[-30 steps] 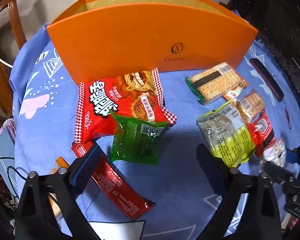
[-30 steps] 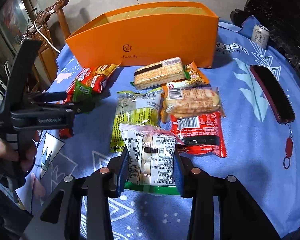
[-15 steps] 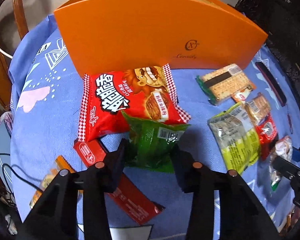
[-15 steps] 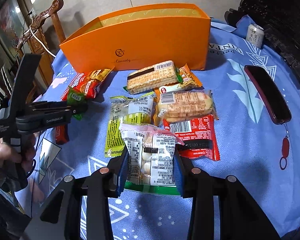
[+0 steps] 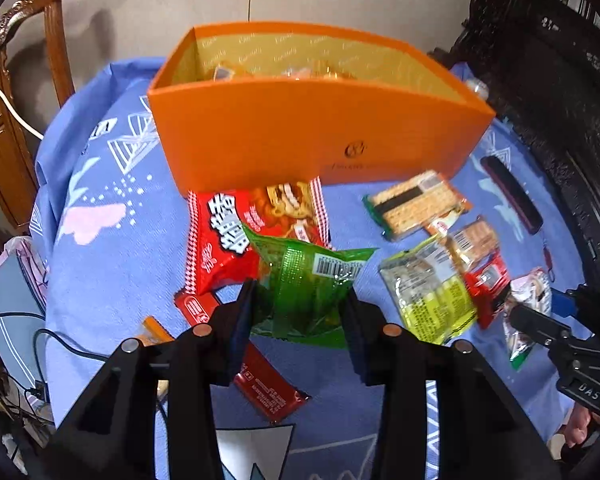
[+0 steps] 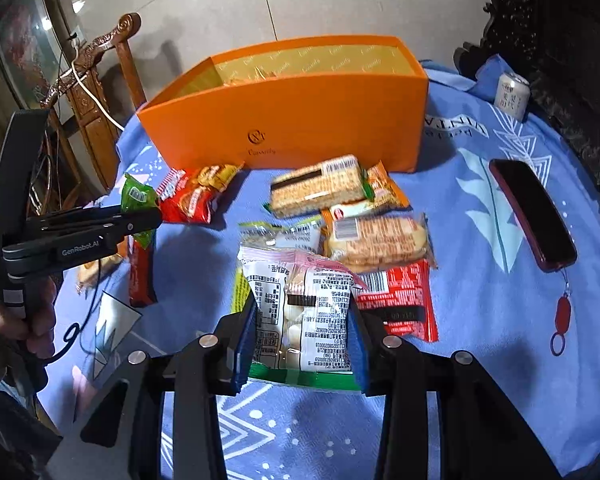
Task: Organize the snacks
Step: 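Carry both bags over the orange box and open both tools to drop them, then grasp the red-and-white biscuit pack with the right tool while the left tool grasps the red chip bag, then carry both red packs over the orange box and release them inside, then grasp the red stick bag with the left tool while the right tool grasps the yellow-green bag, then carry both bags over the orange box and open both tools to drop them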
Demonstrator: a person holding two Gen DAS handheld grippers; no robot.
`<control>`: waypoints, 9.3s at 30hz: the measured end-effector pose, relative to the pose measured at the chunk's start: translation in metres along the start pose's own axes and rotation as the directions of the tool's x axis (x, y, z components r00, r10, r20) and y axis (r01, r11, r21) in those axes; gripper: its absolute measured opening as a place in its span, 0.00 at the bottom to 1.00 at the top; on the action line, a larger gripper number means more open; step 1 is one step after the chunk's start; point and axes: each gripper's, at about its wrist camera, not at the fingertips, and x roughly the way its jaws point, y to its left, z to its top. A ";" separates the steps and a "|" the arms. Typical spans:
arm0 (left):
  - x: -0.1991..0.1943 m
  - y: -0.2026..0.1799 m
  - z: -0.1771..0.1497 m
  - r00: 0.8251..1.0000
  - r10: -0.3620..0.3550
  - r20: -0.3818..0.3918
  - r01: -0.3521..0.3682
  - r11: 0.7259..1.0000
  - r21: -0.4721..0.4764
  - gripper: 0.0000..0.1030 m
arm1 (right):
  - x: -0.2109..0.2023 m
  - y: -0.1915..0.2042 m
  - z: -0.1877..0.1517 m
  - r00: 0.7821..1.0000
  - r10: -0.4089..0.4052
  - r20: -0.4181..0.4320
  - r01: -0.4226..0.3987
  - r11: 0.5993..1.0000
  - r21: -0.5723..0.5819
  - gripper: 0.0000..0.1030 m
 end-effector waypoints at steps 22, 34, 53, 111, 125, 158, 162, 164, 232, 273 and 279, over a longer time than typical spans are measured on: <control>-0.076 0.001 0.158 0.965 -0.006 0.261 0.006 1.000 0.001 0.39 | -0.050 0.010 0.180 0.950 0.023 0.310 0.012 0.994 -0.110 0.39; -0.041 0.003 0.222 0.971 0.070 0.227 -0.071 0.997 -0.004 0.39 | -0.004 0.009 0.241 0.956 -0.011 0.292 0.044 0.993 -0.108 0.40; -0.043 0.030 0.175 0.978 0.108 0.178 -0.079 0.983 -0.163 0.96 | -0.016 -0.007 0.183 0.973 -0.032 0.230 0.056 0.994 -0.096 0.71; 0.117 0.003 0.059 0.945 0.211 -0.251 -0.227 0.973 -0.036 0.96 | 0.010 -0.022 0.013 0.999 0.028 -0.034 -0.025 0.997 0.068 0.56; 0.120 0.001 0.060 0.960 0.205 -0.189 -0.212 0.977 -0.014 0.76 | 0.017 -0.021 0.020 0.998 0.042 -0.049 -0.038 0.997 0.064 0.57; -0.077 0.001 0.109 0.971 0.123 0.205 -0.108 0.991 -0.081 0.70 | -0.056 0.017 0.112 0.973 0.070 0.219 -0.049 0.994 -0.100 0.57; -0.091 0.004 0.132 0.962 0.118 0.248 -0.097 0.991 -0.093 0.70 | -0.067 0.020 0.143 0.957 0.068 0.284 -0.035 0.992 -0.119 0.57; -0.095 0.003 0.146 0.955 0.121 0.270 -0.101 0.991 -0.085 0.70 | -0.069 0.019 0.159 0.949 0.059 0.309 -0.023 0.992 -0.121 0.57; -0.045 0.093 0.023 0.975 0.219 -0.035 -0.221 0.949 -0.227 0.96 | 0.050 0.034 -0.013 0.990 -0.051 -0.135 0.020 0.975 -0.220 0.59; 0.029 0.019 -0.030 0.988 0.067 -0.137 -0.085 0.988 -0.130 0.23 | 0.000 -0.005 -0.038 0.992 -0.089 -0.087 0.083 0.994 -0.074 0.60; 0.007 0.029 -0.022 0.996 0.040 -0.077 -0.052 0.986 -0.159 0.23 | -0.005 -0.002 -0.031 0.995 -0.075 -0.058 0.071 0.995 -0.075 0.60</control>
